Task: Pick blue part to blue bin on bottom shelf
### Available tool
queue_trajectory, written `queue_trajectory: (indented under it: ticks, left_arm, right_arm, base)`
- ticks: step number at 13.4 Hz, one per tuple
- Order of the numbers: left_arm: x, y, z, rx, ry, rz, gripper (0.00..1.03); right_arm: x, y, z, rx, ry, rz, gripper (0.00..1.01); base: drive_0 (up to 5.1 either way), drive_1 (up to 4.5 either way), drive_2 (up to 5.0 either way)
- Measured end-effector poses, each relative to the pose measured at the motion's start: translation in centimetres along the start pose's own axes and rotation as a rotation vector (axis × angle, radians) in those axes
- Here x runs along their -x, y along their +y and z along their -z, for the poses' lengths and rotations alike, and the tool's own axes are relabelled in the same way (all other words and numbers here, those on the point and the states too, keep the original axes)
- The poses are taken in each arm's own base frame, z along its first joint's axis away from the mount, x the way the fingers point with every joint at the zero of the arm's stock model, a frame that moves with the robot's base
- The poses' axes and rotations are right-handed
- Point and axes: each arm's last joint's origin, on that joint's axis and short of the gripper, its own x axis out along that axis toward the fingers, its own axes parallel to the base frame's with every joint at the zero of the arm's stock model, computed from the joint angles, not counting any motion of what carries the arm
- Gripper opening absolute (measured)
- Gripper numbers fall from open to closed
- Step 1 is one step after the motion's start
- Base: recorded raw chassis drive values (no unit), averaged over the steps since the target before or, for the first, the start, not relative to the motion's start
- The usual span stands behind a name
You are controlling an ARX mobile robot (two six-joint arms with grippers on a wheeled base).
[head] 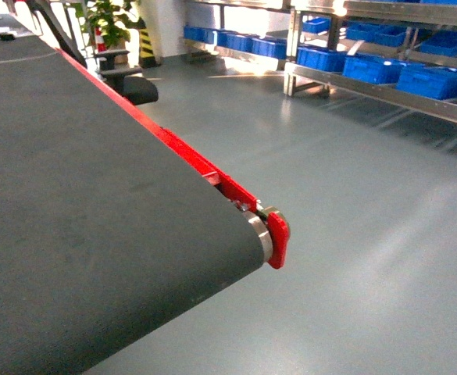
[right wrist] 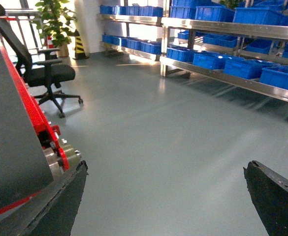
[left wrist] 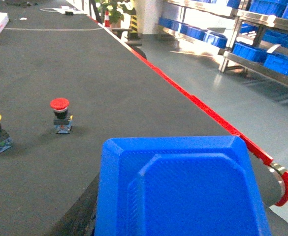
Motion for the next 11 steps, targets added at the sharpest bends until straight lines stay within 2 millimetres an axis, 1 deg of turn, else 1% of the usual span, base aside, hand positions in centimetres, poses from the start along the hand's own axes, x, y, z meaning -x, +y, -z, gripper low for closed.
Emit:
queue_trajectory:
  ticks: [11]
  left_arm:
    - [0.00, 0.00, 0.00, 0.000, 0.000, 0.000, 0.43]
  right_arm:
    - [0.00, 0.00, 0.00, 0.000, 0.000, 0.000, 0.98]
  base:
    - [-1.6, -1.56, -1.6]
